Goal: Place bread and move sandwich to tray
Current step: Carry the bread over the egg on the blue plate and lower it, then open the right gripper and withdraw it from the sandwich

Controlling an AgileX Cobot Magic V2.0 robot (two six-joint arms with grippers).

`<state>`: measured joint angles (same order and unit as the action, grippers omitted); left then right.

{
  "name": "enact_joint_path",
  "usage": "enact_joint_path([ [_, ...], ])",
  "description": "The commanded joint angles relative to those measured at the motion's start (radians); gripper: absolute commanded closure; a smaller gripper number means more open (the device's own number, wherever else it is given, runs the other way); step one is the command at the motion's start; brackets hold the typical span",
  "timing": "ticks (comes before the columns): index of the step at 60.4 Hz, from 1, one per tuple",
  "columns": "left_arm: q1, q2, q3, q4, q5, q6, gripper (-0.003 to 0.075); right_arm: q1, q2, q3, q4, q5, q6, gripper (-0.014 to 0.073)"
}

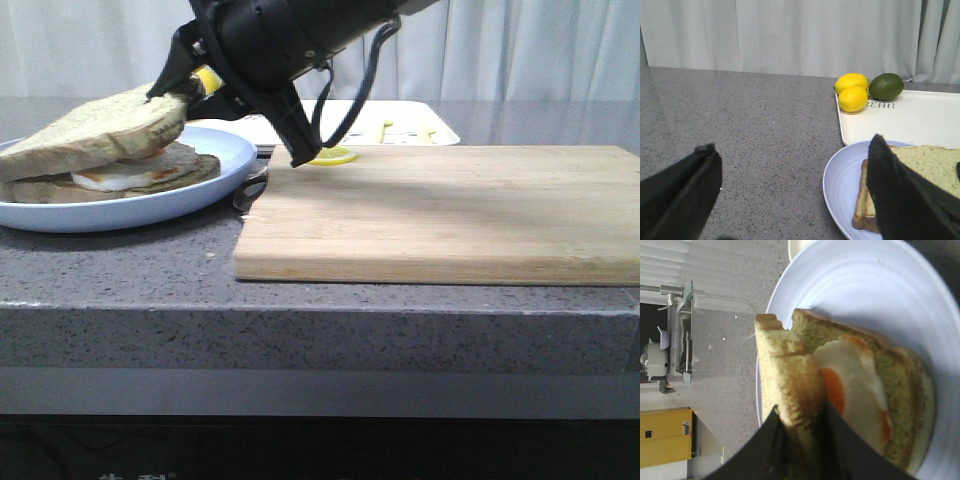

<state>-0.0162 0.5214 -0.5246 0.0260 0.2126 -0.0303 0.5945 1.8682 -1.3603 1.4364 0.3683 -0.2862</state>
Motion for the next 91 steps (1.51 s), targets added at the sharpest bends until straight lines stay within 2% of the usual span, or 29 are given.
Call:
enact_joint_path([
  [1, 0.003, 0.01, -0.037, 0.001, -0.085, -0.008, 0.0134, -0.032, -0.068, -0.02, -0.02, 0.05, -0.01, 0.0414],
  [6, 0.003, 0.01, -0.037, 0.001, -0.085, -0.008, 0.0134, -0.056, -0.067, -0.02, -0.058, 0.119, -0.01, 0.034],
  [13, 0.003, 0.01, -0.037, 0.001, -0.085, -0.008, 0.0134, -0.06, -0.067, -0.02, -0.092, 0.163, -0.01, 0.0176],
  [19, 0.003, 0.01, -0.037, 0.001, -0.085, -0.008, 0.0134, -0.06, -0.067, -0.02, -0.103, 0.198, -0.01, 0.0098],
  [30, 0.003, 0.01, -0.037, 0.001, -0.085, -0.008, 0.0134, -0.093, -0.103, -0.02, -0.189, 0.255, -0.01, 0.0095],
  [41, 0.003, 0.01, -0.037, 0.001, -0.085, -0.008, 0.0134, -0.185, -0.184, -0.02, -0.338, 0.416, -0.01, 0.0095],
  [54, 0.003, 0.01, -0.037, 0.001, -0.085, -0.008, 0.0134, -0.316, -0.335, -0.02, -0.583, 0.537, -0.009, 0.0095],
  [57, 0.003, 0.01, -0.037, 0.001, -0.085, -0.008, 0.0134, -0.349, -0.378, -0.02, -0.65, 0.549, -0.006, 0.0111],
  [62, 0.003, 0.01, -0.037, 0.001, -0.085, -0.008, 0.0134, -0.404, -0.452, -0.02, -0.775, 0.572, 0.022, 0.0197],
  [72, 0.003, 0.01, -0.037, 0.001, -0.085, -0.008, 0.0134, -0.491, -0.59, -0.009, -1.026, 0.602, 0.051, 0.0504],
  [79, 0.003, 0.01, -0.037, 0.001, -0.085, -0.008, 0.0133, -0.515, -0.674, 0.031, -1.116, 0.566, 0.051, 0.0676],
  [91, 0.003, 0.01, -0.037, 0.001, -0.085, -0.008, 0.0134, -0.513, -0.847, 0.201, -1.144, 0.423, 0.014, 0.0679],
])
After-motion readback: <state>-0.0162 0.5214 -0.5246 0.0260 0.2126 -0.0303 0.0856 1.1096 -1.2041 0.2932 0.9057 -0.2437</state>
